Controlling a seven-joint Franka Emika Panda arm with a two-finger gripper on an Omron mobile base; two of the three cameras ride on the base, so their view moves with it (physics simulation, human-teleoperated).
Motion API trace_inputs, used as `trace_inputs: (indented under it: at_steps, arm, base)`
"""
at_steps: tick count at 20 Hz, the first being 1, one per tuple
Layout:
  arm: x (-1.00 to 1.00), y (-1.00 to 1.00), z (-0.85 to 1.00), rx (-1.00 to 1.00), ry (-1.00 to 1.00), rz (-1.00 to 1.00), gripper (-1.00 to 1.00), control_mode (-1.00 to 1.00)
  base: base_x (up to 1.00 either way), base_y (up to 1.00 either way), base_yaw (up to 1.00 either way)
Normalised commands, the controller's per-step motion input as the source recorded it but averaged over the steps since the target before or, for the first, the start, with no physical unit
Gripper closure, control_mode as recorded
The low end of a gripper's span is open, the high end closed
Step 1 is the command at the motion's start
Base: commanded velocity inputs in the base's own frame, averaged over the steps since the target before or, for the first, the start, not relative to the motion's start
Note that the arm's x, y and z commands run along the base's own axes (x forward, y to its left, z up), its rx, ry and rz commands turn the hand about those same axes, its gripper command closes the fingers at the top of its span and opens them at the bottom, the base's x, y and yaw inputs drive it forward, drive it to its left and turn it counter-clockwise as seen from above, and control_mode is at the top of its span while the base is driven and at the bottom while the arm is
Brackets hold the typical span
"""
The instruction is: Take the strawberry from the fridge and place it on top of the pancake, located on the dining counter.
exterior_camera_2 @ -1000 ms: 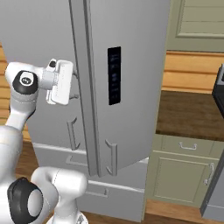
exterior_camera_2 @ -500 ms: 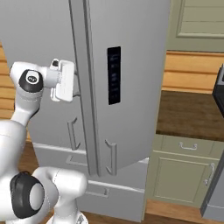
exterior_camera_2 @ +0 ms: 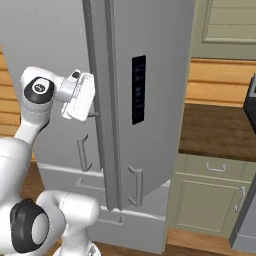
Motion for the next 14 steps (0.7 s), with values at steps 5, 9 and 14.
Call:
trace_inputs:
  at_steps: [5,9,14]
  arm:
    - [-0.39,-0.97,0.00,0.00,0.04,-0.15,-1.00,-1.00]
    - [-0.36,-1.00,0.01,0.00,0.02,-0.15,-1.00,-1.00]
    - [-0.27,-1.00,0.00,0.00,0.03,-0.15,-1.00,-1.00]
  base:
    - [0.00,0.00,0.00]
    - [0.00,0.00,0.00]
    - [0.00,0.00,0.00]
